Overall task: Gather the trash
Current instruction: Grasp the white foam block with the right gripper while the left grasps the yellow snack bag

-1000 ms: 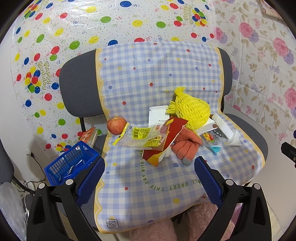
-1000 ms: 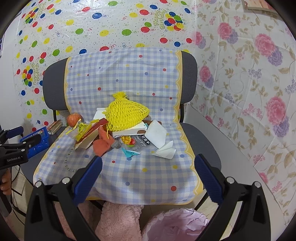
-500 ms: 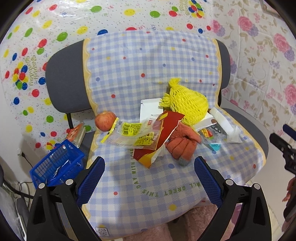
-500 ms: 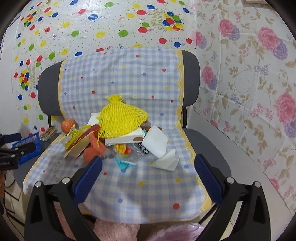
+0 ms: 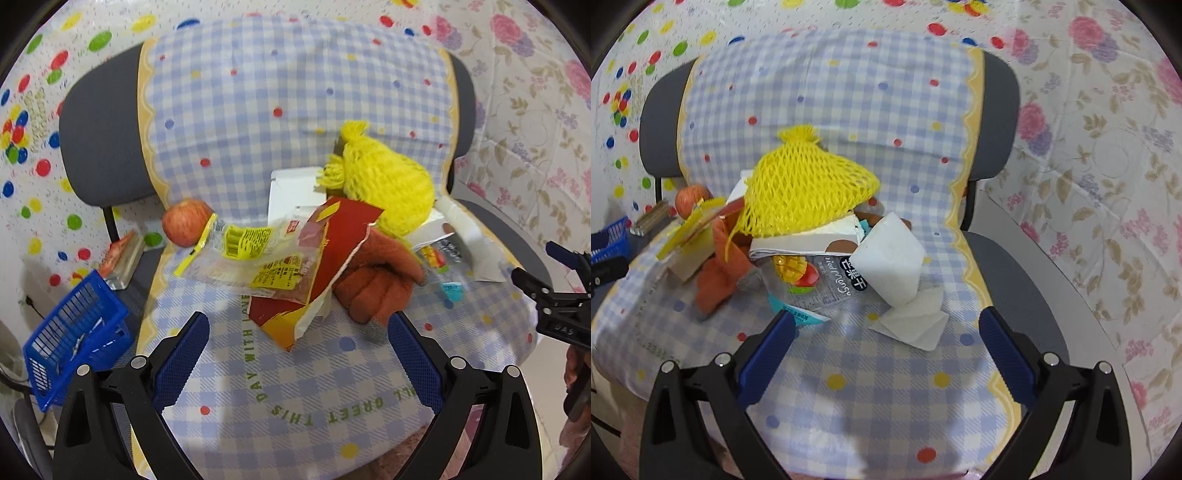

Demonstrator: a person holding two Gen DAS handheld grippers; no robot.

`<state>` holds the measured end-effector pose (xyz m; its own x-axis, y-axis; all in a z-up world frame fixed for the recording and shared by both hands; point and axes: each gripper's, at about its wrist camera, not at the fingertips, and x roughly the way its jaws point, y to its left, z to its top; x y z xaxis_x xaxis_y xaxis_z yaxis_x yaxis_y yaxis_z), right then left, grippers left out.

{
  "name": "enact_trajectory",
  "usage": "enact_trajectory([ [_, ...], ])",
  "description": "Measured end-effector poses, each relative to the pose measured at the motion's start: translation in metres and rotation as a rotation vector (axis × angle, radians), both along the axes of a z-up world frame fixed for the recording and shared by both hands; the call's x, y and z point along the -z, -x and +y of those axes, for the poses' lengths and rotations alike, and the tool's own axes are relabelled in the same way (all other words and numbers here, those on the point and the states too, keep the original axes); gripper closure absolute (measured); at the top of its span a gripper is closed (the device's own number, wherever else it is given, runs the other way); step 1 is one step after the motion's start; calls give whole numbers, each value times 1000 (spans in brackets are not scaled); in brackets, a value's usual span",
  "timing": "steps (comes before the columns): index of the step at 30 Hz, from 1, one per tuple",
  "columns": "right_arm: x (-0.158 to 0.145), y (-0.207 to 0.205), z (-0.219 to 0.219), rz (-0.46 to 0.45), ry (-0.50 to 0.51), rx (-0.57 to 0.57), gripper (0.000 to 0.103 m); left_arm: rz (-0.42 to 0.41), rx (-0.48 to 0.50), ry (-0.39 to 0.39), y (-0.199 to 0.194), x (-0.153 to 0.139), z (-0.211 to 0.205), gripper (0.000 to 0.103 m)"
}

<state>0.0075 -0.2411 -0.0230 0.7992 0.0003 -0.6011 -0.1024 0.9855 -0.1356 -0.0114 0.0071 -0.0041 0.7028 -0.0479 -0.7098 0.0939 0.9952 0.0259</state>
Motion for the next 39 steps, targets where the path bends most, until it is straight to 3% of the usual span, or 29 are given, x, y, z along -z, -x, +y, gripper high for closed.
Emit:
enact_trajectory([
  [5,17,-34,8,28,57,-8,33,-4,-16,4,-16,6,2,8],
  [9,27,-60,11,44,92,-16,34,-11,-13,-10,-26,10,5,9],
  [15,34,-88,16,48,164,-19,35,-27,-7,-100,-34,16,10,8],
  [16,35,-90,17,51,182,-16,39,-25,-14,-97,-33,16,14,8],
  [20,30,-95,18,17,219,10,70,-38,-30,-96,-27,14,24,8],
  [25,-20,-64,6,-142,84,37,73,-49,-28,-81,-18,10,25,8],
  [28,-44,-37,-5,-146,-113,-25,73,-46,-13,-75,-16,11,19,8],
  [30,-51,-14,-7,-149,-187,-53,73,-37,-9,-73,-19,12,14,8],
  [34,-52,24,0,-168,-200,-63,73,-47,-16,-74,-31,14,7,8],
  [39,-44,41,1,-156,-196,-67,73,-77,-46,-109,-50,20,0,12],
])
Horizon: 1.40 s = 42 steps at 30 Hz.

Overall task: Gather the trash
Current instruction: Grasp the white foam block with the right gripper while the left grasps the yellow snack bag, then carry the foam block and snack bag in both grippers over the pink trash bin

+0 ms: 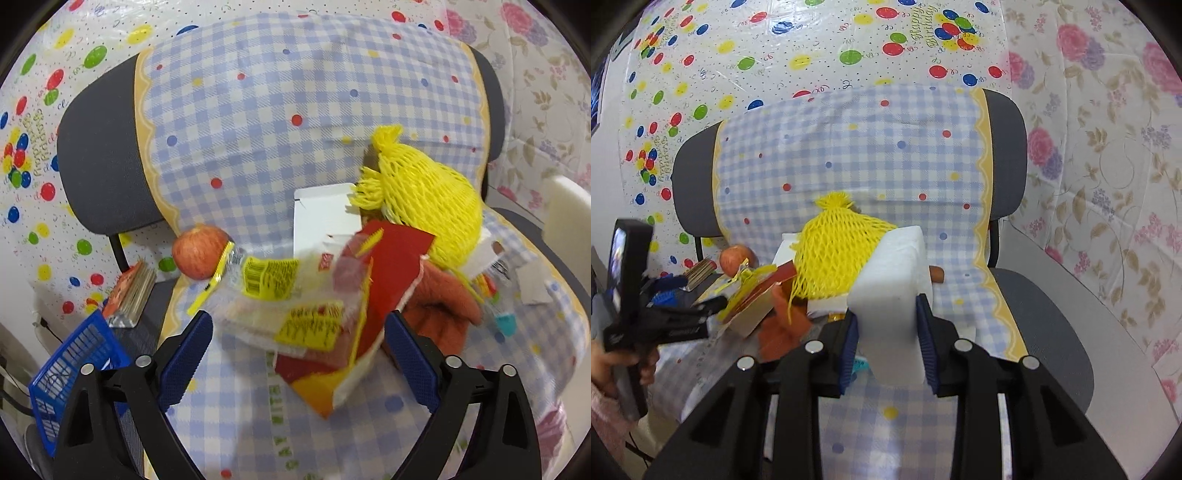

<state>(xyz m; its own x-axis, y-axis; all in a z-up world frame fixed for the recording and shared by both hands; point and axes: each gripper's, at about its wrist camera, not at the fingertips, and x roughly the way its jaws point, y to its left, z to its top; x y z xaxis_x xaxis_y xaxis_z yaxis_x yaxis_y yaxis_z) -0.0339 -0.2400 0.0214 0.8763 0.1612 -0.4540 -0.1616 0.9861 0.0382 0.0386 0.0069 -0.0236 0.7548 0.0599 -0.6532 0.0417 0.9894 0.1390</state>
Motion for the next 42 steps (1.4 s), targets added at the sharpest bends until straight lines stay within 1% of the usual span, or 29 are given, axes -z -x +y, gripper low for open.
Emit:
enact_trajectory([
  [4,7,3,3,18,-10,-6,73,16,15,3,-12,7,-4,13],
  [7,15,-4,5,42,-21,-8,73,21,31,-16,-20,14,-11,14],
  [8,17,-4,5,47,-23,-9,73,28,27,-27,-24,18,-12,17],
  [9,19,-7,5,53,-26,-10,73,34,25,-31,-27,21,-12,31],
  [10,20,-8,5,56,-26,-10,73,28,18,-28,-29,25,-11,35],
  [13,24,-10,5,62,-23,-9,73,39,17,-19,-31,32,-6,37],
  [16,28,-13,3,68,-28,1,73,33,22,-35,-29,36,-4,42],
  [17,28,-13,2,68,-30,3,73,35,27,-41,-28,36,-3,49],
  [18,29,-13,2,67,-31,4,73,37,36,-40,-27,36,-3,58],
  [19,29,-12,2,64,-31,6,73,34,49,-39,-25,34,-1,64],
  [20,29,-11,2,59,-30,9,73,30,57,-42,-23,32,0,77],
  [22,28,-8,1,47,-39,13,73,-4,65,-47,-16,23,4,88],
  [23,27,-7,-1,44,-51,16,73,-41,67,-44,-8,12,9,95],
  [25,24,-4,-4,45,-76,25,73,-97,69,-21,4,-6,18,95],
  [27,19,0,-4,36,-79,21,73,-154,63,15,18,-28,31,96],
  [32,7,17,7,7,-41,1,73,-250,67,101,51,-71,52,96],
  [34,3,24,9,-2,-39,-5,73,-280,94,127,66,-83,50,96],
  [37,-5,37,10,-23,-40,-7,73,-317,143,146,90,-94,39,96],
  [42,-19,64,6,-62,-38,12,73,-347,243,195,123,-102,16,96],
])
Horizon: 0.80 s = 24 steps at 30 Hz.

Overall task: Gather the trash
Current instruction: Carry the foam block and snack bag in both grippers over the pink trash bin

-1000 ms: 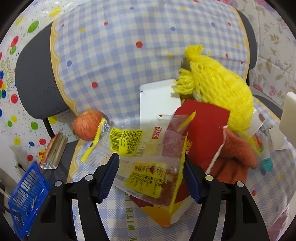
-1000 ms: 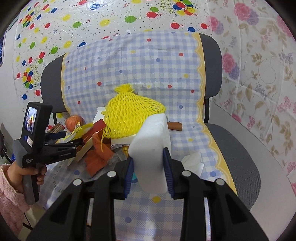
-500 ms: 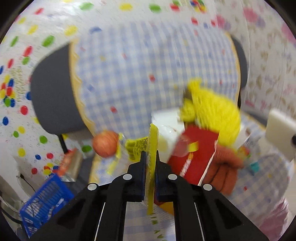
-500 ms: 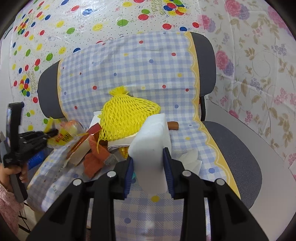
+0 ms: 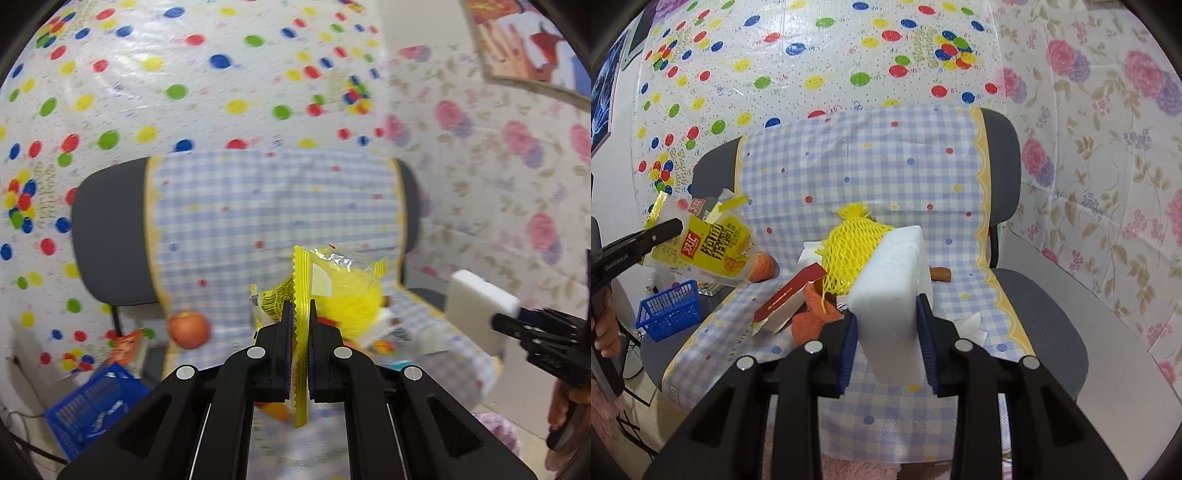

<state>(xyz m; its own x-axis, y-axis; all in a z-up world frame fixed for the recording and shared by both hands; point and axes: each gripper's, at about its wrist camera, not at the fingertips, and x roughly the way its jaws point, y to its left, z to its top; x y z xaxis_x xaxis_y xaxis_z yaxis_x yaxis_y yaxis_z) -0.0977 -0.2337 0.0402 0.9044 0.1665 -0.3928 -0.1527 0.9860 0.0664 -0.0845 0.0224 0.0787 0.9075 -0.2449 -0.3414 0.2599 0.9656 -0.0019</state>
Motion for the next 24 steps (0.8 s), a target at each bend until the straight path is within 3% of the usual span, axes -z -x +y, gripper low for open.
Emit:
enact_trajectory([
  [15,-8,101,-43,-12,17,167,73,-42,389,50,80,1,-92,96],
  [24,18,155,-64,44,8,270,72,31,591,61,104,31,-139,96],
])
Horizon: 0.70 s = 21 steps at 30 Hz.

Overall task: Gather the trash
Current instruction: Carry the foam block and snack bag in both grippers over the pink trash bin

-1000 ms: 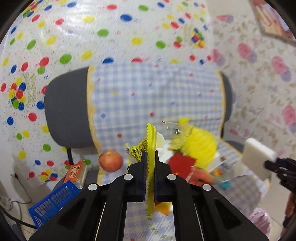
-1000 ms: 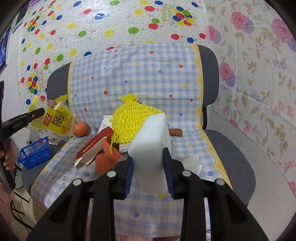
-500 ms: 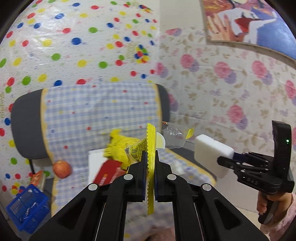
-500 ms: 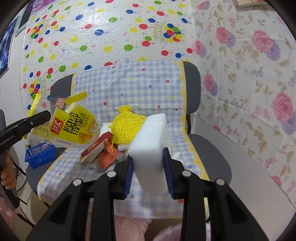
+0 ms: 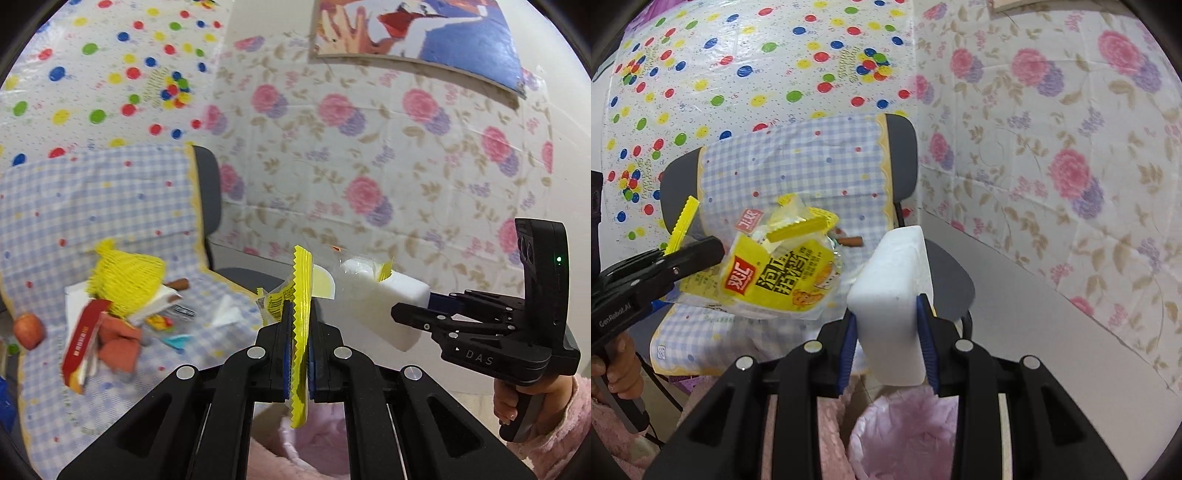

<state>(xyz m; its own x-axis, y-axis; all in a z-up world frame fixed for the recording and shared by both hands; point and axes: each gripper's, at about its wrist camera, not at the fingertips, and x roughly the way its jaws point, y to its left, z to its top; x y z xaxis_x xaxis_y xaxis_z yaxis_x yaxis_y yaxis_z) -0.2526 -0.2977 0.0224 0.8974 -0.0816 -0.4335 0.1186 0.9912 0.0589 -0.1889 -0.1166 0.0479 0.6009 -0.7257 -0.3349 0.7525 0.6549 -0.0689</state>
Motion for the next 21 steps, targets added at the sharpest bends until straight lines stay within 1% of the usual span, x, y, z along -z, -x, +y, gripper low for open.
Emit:
enact_trajectory([
  [6,29,22,-8,62,-31,36,72,67,109,-36,8,32,-23,96],
  [10,54,29,-15,119,-64,50,72,120,160,-82,11,62,-40,96],
  [14,76,31,-24,172,-106,62,71,176,169,-121,8,84,-53,96],
  [18,98,27,-35,219,-139,79,71,200,171,-160,3,98,-65,96],
  [21,115,21,-45,257,-191,87,70,226,172,-184,-3,108,-73,95],
])
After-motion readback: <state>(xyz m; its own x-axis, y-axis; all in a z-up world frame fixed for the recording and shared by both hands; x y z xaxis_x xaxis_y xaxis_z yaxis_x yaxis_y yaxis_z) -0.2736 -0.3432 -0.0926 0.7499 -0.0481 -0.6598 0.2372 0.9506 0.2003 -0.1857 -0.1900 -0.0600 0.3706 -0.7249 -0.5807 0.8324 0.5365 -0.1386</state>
